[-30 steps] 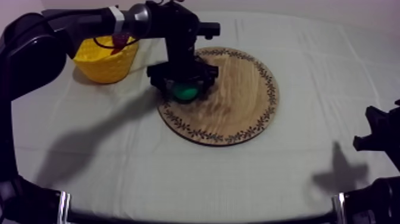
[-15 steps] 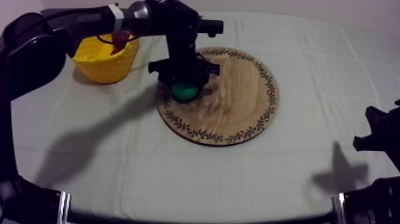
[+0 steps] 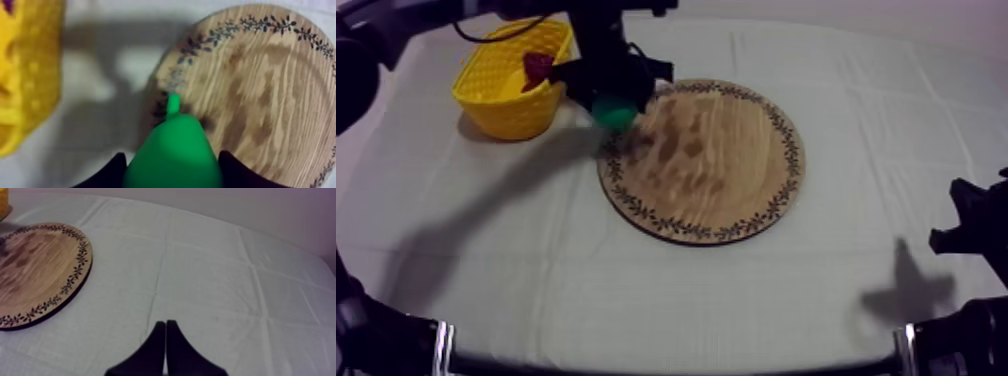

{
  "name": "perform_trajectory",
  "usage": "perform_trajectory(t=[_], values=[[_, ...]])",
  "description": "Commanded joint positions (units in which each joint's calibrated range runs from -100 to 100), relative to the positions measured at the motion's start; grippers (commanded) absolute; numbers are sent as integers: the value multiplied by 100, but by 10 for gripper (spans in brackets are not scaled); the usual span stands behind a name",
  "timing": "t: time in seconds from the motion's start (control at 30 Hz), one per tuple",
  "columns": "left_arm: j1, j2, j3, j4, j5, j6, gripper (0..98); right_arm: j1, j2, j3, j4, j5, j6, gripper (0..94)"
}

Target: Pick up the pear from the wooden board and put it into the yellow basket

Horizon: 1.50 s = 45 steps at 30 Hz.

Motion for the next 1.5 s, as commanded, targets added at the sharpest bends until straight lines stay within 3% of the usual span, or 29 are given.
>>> perform_trajectory(t=[0.0,0.23,0.4,0.67,0.87,1.47], values=[[-81,-584,320,-13,196,-87,571,0,-5,5,2,2,-2,5],[-399,-1779,1511,-129,682,-372,596,0,-5,5,2,2,0,5],[-773,-2180,1706,-353,651,-571,622,0,-5,5,2,2,0,5],[-1329,-2032,1507,-801,-816,-701,619,0,-5,5,2,2,-1,5],[-1547,-1612,1409,-953,-1559,-721,610,0,-5,5,2,2,-1,5],[-1897,-715,1676,-948,-3059,-751,624,0,-5,5,2,2,0,5]])
